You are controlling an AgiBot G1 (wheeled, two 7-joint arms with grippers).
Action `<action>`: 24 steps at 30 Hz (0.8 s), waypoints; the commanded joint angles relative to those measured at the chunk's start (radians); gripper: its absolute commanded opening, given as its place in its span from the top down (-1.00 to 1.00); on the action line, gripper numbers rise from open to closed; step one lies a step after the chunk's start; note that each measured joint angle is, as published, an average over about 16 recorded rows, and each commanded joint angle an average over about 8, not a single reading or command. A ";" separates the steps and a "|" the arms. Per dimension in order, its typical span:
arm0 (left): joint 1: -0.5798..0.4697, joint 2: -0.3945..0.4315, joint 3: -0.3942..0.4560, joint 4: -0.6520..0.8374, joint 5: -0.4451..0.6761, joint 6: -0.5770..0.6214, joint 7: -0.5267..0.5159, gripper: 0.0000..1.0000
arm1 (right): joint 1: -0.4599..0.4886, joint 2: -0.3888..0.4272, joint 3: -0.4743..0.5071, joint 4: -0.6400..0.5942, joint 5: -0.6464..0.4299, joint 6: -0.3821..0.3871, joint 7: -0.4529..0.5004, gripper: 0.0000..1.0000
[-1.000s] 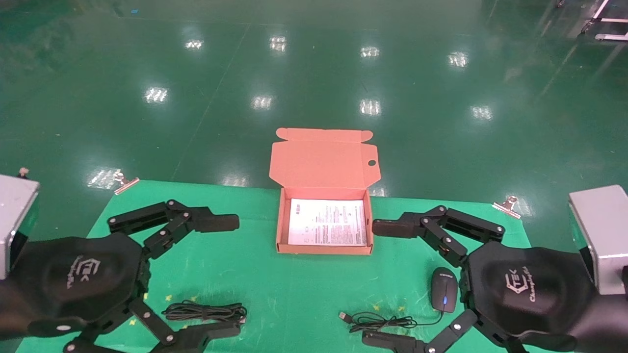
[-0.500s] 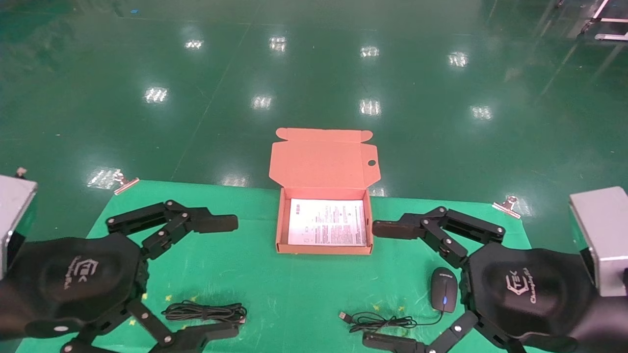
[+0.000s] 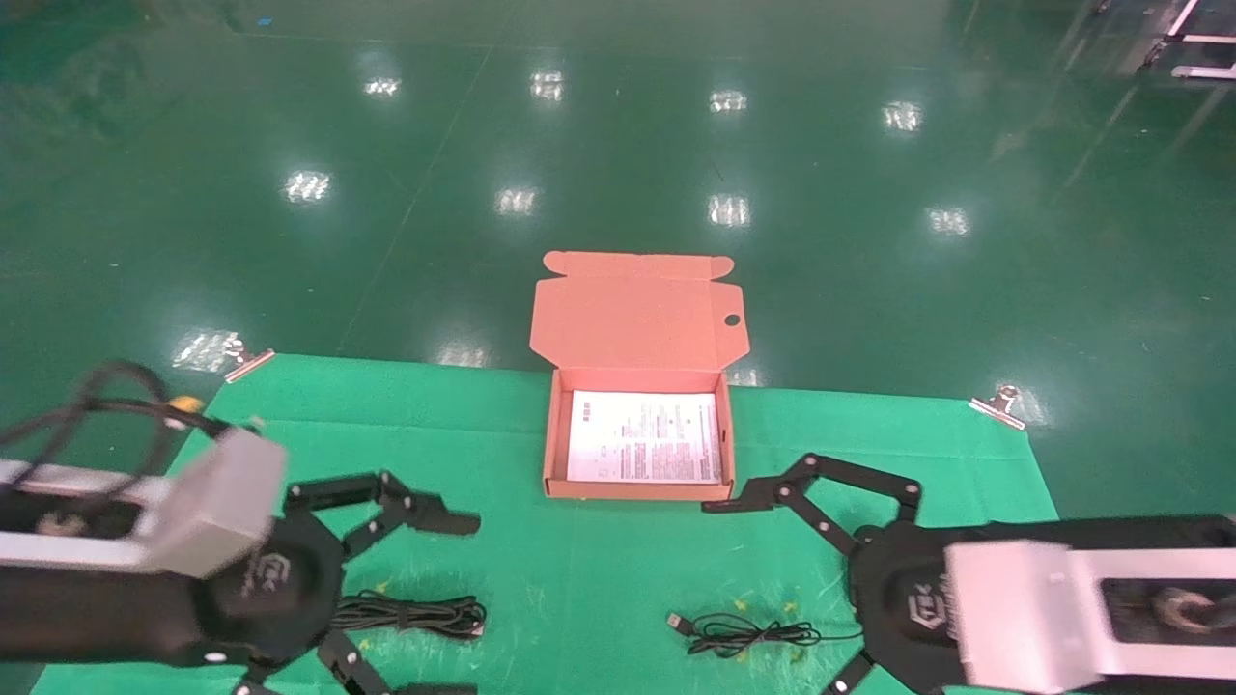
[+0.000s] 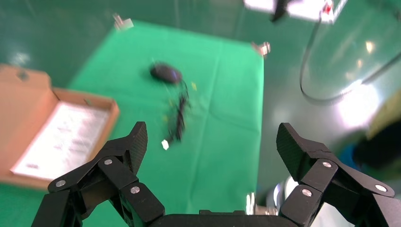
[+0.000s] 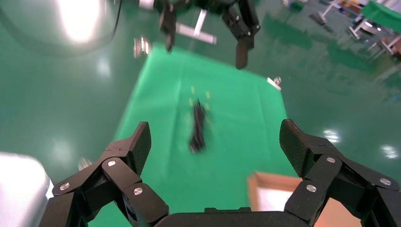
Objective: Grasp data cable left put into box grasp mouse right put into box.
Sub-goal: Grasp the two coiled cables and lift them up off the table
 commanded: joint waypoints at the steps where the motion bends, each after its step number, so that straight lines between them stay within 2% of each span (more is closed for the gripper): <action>1: -0.041 0.021 0.040 0.007 0.058 0.013 -0.009 -1.00 | 0.035 -0.015 -0.022 0.006 -0.074 -0.009 -0.067 -1.00; 5: -0.107 0.063 0.135 0.036 0.159 0.016 0.015 -1.00 | 0.083 -0.042 -0.086 0.010 -0.213 -0.009 -0.180 -1.00; 9: -0.165 0.103 0.233 0.061 0.286 0.010 0.037 -1.00 | 0.097 -0.069 -0.142 0.010 -0.317 0.010 -0.239 -1.00; 15: -0.217 0.162 0.346 0.072 0.491 -0.022 0.039 -1.00 | 0.084 -0.112 -0.207 0.007 -0.452 0.054 -0.266 -1.00; 24: -0.204 0.217 0.419 0.065 0.700 -0.124 0.006 -1.00 | 0.043 -0.165 -0.272 -0.008 -0.624 0.135 -0.253 -1.00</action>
